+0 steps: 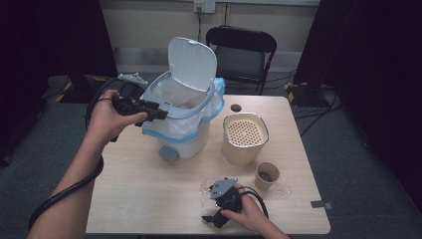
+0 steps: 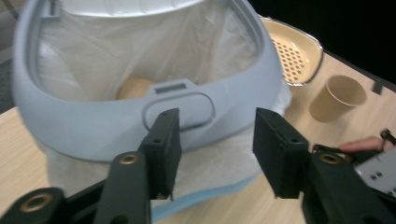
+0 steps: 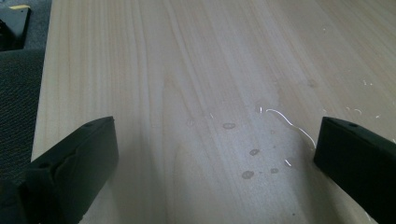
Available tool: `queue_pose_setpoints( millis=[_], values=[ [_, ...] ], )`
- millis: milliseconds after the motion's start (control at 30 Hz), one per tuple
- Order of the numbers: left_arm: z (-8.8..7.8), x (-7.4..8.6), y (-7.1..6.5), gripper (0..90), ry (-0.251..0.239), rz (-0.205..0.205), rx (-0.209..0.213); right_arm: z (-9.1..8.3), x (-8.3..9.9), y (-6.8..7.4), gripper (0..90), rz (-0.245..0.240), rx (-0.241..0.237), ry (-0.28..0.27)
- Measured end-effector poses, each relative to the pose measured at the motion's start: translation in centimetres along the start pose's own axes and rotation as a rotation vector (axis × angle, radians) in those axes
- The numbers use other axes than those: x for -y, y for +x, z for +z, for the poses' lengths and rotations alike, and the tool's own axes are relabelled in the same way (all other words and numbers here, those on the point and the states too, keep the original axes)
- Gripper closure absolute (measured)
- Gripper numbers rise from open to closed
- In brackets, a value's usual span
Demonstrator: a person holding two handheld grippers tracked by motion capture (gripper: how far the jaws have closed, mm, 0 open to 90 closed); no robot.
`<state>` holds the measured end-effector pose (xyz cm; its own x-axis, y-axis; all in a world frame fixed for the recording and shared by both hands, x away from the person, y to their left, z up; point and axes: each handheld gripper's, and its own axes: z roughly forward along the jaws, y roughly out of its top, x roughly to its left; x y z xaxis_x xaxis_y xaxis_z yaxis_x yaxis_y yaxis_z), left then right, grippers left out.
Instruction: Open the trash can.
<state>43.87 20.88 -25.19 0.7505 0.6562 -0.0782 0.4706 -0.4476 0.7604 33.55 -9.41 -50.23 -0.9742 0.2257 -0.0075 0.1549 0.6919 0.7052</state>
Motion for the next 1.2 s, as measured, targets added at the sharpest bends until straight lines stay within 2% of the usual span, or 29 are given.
queue_pose_setpoints(
  millis=[67,167,233,367,633,700,800,1033,1200],
  values=[
    [0.1,0.4,-0.1,44.5,-0.005,0.004,0.013,0.0,0.0,0.0,0.0,0.004,0.000,-0.001],
    [0.3,1.0,-0.3,39.7,0.000,-0.021,0.033,0.0,0.0,0.0,0.0,0.001,0.001,-0.003],
    [0.4,1.4,-0.3,37.7,-0.016,-0.015,0.038,0.0,0.0,0.0,0.0,0.000,0.001,-0.003],
    [0.5,2.2,-0.3,30.6,-0.024,-0.035,0.065,0.0,0.0,0.0,0.0,0.001,0.002,-0.003],
    [0.8,4.1,-0.9,19.6,-0.010,-0.038,0.091,0.0,0.0,0.0,0.0,0.003,0.007,-0.005],
    [1.0,5.0,-1.1,18.4,-0.004,-0.019,0.099,0.0,0.0,0.1,0.0,0.009,0.010,-0.004],
    [1.5,6.0,-1.3,18.0,0.004,-0.026,0.104,0.0,0.0,0.1,0.0,0.009,0.011,-0.004],
    [2.5,8.0,-1.8,17.9,-0.008,-0.010,0.130,0.0,0.0,0.1,0.0,0.011,0.012,-0.004],
    [4.1,9.8,-2.6,17.8,0.010,-0.004,0.143,-0.1,0.0,0.2,0.0,0.020,0.017,-0.001]
  ],
)
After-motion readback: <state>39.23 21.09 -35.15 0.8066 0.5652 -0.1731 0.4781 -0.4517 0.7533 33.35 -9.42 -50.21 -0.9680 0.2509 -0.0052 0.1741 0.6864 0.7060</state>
